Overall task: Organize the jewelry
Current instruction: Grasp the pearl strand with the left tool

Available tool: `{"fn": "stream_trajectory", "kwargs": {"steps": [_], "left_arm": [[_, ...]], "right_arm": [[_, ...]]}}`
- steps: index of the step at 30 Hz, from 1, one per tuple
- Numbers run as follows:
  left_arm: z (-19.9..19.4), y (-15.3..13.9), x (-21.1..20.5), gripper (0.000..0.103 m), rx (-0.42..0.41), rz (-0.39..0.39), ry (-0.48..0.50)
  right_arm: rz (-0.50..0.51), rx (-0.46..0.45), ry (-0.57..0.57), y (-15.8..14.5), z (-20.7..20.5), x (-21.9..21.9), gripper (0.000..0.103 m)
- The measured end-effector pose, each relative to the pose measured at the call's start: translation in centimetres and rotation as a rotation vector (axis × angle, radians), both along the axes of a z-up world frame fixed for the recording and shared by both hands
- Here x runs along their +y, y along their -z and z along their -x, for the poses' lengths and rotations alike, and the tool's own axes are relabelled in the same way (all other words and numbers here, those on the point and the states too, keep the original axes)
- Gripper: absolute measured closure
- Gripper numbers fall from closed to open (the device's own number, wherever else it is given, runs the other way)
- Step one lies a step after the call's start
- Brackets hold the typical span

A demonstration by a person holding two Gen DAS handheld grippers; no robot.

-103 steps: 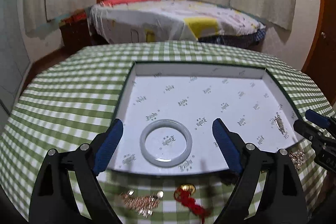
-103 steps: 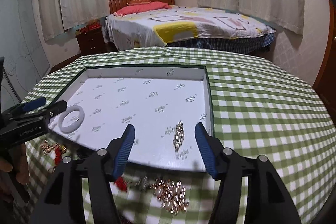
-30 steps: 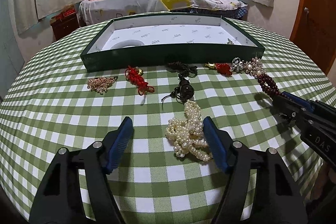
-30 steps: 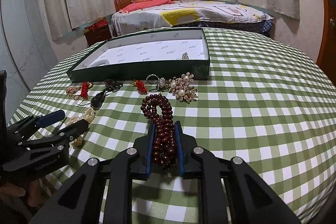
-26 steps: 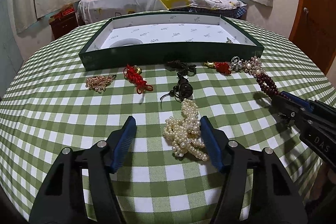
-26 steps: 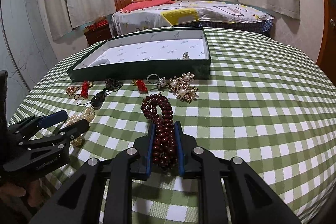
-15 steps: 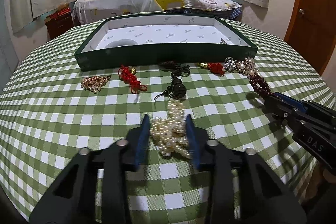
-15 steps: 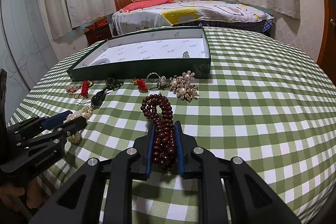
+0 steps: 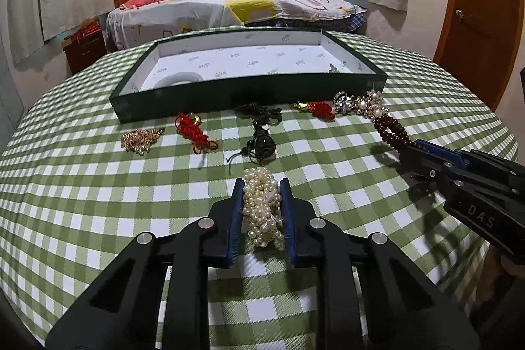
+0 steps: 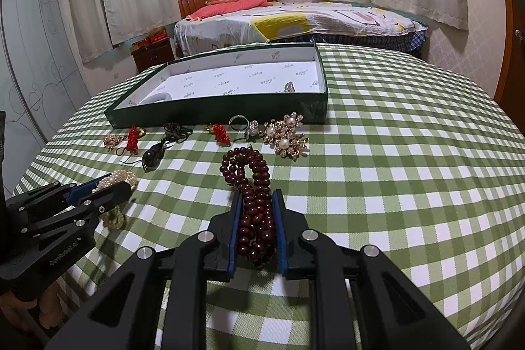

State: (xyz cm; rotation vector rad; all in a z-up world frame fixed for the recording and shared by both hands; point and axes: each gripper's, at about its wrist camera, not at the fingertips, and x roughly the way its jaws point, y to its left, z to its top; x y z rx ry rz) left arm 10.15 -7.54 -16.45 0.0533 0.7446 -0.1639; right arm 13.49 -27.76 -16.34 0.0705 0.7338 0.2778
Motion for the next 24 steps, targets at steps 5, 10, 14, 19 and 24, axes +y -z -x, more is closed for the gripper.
{"fn": "stream_trajectory", "kwargs": {"steps": [5,10,14,19,24], "left_arm": [[0.1,-0.9,0.4,0.082,-0.021,0.005,-0.011],[0.1,-1.8,0.9,0.082,-0.048,0.008,-0.029],[-0.2,-2.4,1.4,0.082,-0.054,0.02,-0.046],[-0.4,-3.5,1.9,0.082,-0.078,0.033,-0.061],[-0.9,-5.2,2.4,0.082,-0.105,0.052,-0.073]], "right_arm": [[-0.011,-0.01,-0.001,-0.4,0.2,0.0,0.084],[-0.015,-0.019,-0.004,-1.0,0.3,0.1,0.084],[-0.016,-0.028,-0.003,-1.4,0.4,0.2,0.084],[-0.024,-0.053,0.001,-2.7,0.4,0.2,0.084],[-0.026,-0.085,0.002,-4.3,0.3,0.4,0.084]]}}
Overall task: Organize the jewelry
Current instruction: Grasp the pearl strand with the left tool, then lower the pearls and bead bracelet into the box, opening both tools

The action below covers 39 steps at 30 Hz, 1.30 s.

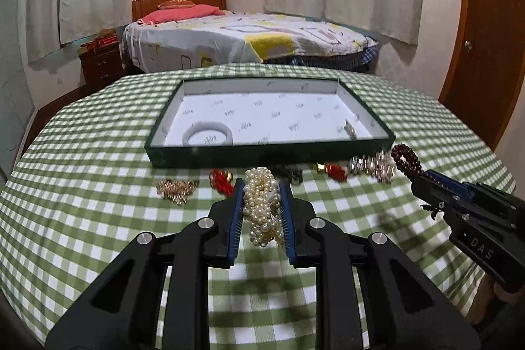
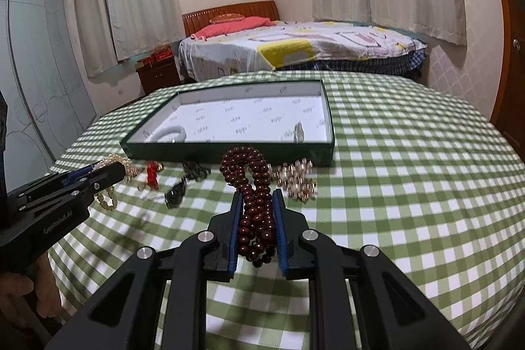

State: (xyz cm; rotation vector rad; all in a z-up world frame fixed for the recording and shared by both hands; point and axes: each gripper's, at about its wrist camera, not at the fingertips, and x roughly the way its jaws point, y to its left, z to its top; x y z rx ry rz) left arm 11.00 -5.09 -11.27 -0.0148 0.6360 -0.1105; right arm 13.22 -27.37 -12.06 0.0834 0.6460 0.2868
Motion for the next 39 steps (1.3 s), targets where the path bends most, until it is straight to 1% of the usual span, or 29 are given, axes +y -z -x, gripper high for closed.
{"fn": "stream_trajectory", "kwargs": {"steps": [6,12,19,22,25,28,33,39], "left_arm": [[-1.0,-2.5,0.8,0.082,-0.045,0.032,-0.017],[-2.7,-4.2,0.9,0.082,-0.077,0.047,-0.019],[-6.4,-5.9,0.1,0.082,-0.12,0.047,-0.008],[-8.3,-6.2,-0.3,0.082,-0.129,0.043,-0.001],[-10.7,-5.4,-0.6,0.082,-0.108,0.034,0.004],[-12.6,-3.7,-0.8,0.082,-0.062,0.024,0.009],[-15.4,0.3,-1.3,0.082,0.042,-0.003,0.014],[-17.7,3.1,-1.7,0.082,0.125,-0.017,0.021]], "right_arm": [[-0.007,-0.045,-0.004,-2.3,-1.1,0.3,0.084],[-0.013,-0.089,-0.009,-4.4,-2.9,1.0,0.084],[-0.02,-0.139,-0.009,-6.5,-6.2,1.9,0.084],[-0.021,-0.148,-0.009,-6.9,-7.8,2.2,0.084],[-0.021,-0.14,-0.004,-6.6,-9.4,2.5,0.084],[-0.02,-0.099,-0.002,-5.3,-11.3,2.6,0.084],[-0.008,-0.005,-0.001,-2.2,-13.5,2.9,0.084],[0.01,0.091,-0.008,0.5,-15.3,3.3,0.084]]}}
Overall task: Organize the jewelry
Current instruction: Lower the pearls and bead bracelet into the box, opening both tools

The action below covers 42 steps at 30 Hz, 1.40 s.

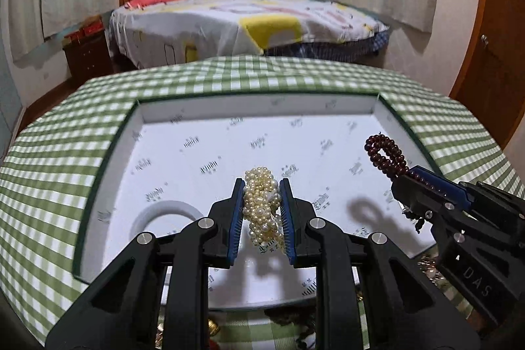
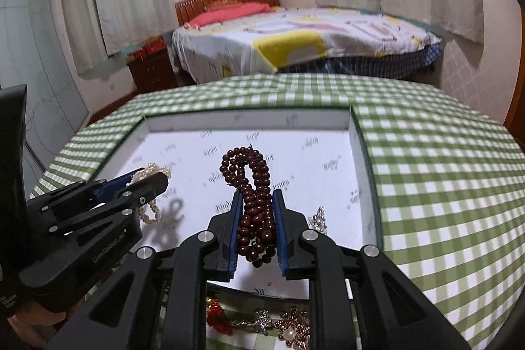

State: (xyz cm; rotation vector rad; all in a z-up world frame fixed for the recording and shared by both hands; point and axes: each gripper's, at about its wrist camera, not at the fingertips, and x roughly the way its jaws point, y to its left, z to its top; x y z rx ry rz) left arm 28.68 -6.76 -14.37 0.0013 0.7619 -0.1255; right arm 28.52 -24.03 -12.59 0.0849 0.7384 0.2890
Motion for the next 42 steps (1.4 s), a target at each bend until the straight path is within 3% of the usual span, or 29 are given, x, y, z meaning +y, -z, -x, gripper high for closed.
{"fn": "stream_trajectory", "kwargs": {"steps": [11,22,25,31,42], "left_arm": [[-1.4,1.9,0.1,0.081,0.093,0.009,0.005],[-1.3,1.9,-0.3,0.072,0.086,0.007,0.003],[-1.0,1.7,-0.2,0.054,0.074,0.014,0.0],[-0.7,1.0,-0.1,0.052,0.053,0.011,0.0],[1.3,-1.6,1.0,0.034,-0.022,0.015,-0.037]], "right_arm": [[0.025,0.095,-0.017,2.4,-1.9,0.1,0.083],[0.03,0.094,-0.01,2.4,-1.8,-0.1,0.068],[0.03,0.087,-0.006,2.3,-1.7,-0.2,0.063],[0.026,0.077,-0.001,2.0,-1.4,-0.3,0.061],[0.028,0.008,0.021,-0.5,0.2,-0.5,0.048]]}}
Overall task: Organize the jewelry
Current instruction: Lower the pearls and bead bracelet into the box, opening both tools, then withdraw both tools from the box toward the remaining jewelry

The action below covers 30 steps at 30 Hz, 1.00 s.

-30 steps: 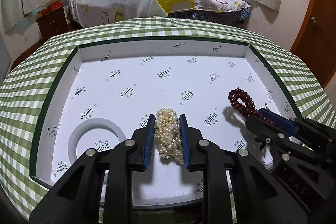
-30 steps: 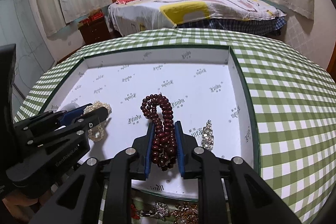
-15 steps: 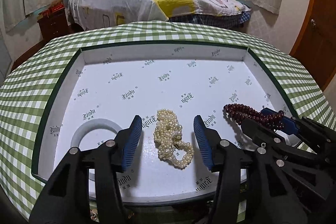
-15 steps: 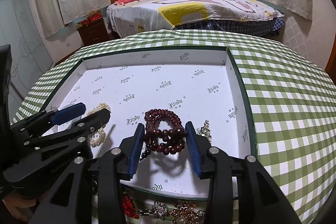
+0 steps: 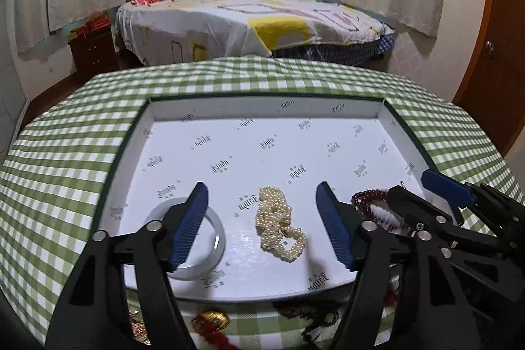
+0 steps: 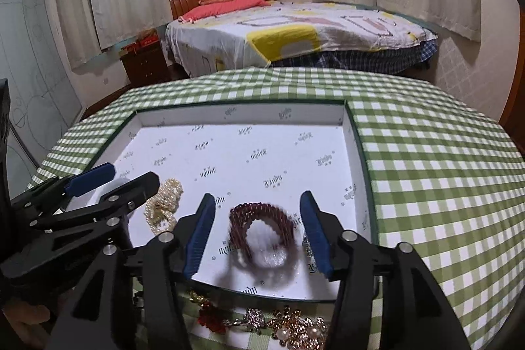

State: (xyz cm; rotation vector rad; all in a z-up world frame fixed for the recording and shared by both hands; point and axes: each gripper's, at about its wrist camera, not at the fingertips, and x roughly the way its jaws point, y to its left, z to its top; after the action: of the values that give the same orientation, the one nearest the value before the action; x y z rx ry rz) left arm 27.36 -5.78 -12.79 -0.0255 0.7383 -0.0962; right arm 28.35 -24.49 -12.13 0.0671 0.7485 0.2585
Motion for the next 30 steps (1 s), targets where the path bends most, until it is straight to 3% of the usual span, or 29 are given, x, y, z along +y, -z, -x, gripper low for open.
{"fn": "stream_trajectory", "kwargs": {"steps": [6,16,21,30], "left_arm": [[2.2,-2.0,1.1,0.025,-0.064,0.017,-0.024],[7.0,-4.5,2.9,0.024,-0.173,-0.007,-0.061],[9.4,-3.9,3.9,0.024,-0.186,-0.04,-0.083],[13.0,-0.9,6.2,0.024,-0.134,-0.057,-0.128]], "right_arm": [[-0.005,-0.05,0.01,-1.9,1.8,-0.2,0.045],[-0.007,-0.1,0.034,-3.6,5.5,-1.4,0.044],[0.0,-0.1,0.04,-2.9,7.3,-1.9,0.044],[0.009,-0.081,0.037,-0.2,10.1,-2.2,0.044]]}}
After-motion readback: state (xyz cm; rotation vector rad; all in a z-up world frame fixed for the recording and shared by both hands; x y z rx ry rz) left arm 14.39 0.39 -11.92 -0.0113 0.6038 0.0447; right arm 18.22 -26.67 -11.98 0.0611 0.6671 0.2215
